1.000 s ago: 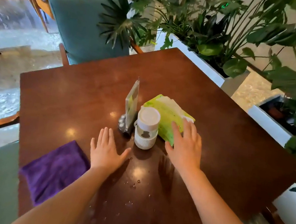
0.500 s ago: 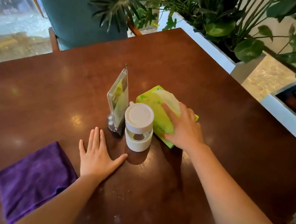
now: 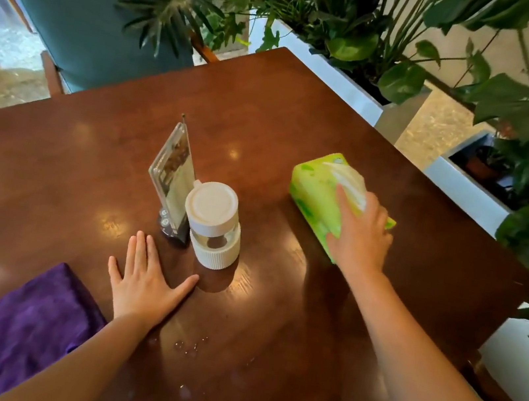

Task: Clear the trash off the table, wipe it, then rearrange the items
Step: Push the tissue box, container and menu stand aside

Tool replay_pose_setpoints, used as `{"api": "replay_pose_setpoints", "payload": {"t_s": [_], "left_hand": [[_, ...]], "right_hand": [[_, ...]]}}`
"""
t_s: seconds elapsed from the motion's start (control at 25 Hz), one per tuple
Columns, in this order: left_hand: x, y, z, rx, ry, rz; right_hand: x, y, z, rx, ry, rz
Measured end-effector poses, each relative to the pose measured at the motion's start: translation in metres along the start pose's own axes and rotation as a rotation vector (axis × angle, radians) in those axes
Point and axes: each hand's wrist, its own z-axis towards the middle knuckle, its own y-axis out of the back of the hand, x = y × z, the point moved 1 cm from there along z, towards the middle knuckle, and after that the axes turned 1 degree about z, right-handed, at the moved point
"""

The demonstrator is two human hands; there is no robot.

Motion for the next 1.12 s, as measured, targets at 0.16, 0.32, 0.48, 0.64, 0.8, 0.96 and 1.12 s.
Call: {"api": "replay_pose_setpoints", "payload": {"t_s": [0.16, 0.32, 0.48, 0.64, 0.8, 0.96, 1.12], "left_hand": [[0.002, -0.001, 0.0, -0.006, 0.005, 0.006], [0.003, -0.001, 0.0, -0.006, 0.007, 0.008], [0.003, 0.0, -0.001, -0.006, 0.009, 0.002], [0.003, 0.0, 0.0, -0.011, 0.008, 0.001], [0.003, -0.002, 0.0, -0.022, 0.008, -0.002], [0.003, -0.002, 0.0, -0.03, 0.008, -0.025], [0.005, -0.001, 0.0, -0.02, 0.008, 0.0]], "right_hand": [[-0.05, 0.005, 0.014, 0.036, -0.205, -0.009], [-0.062, 0.004, 0.017, 0.08, -0.25, -0.022], [-0.045, 0.0, 0.008, -0.032, -0.087, -0.2], [-0.052, -0.013, 0.005, 0.066, -0.016, -0.28], [-0.075, -0.007, 0.018, 0.1, 0.009, -0.342], [-0.049, 0.006, 0.01, -0.012, 0.046, -0.357], [0.038, 0.011, -0.033, -0.091, 0.296, 0.392]]}}
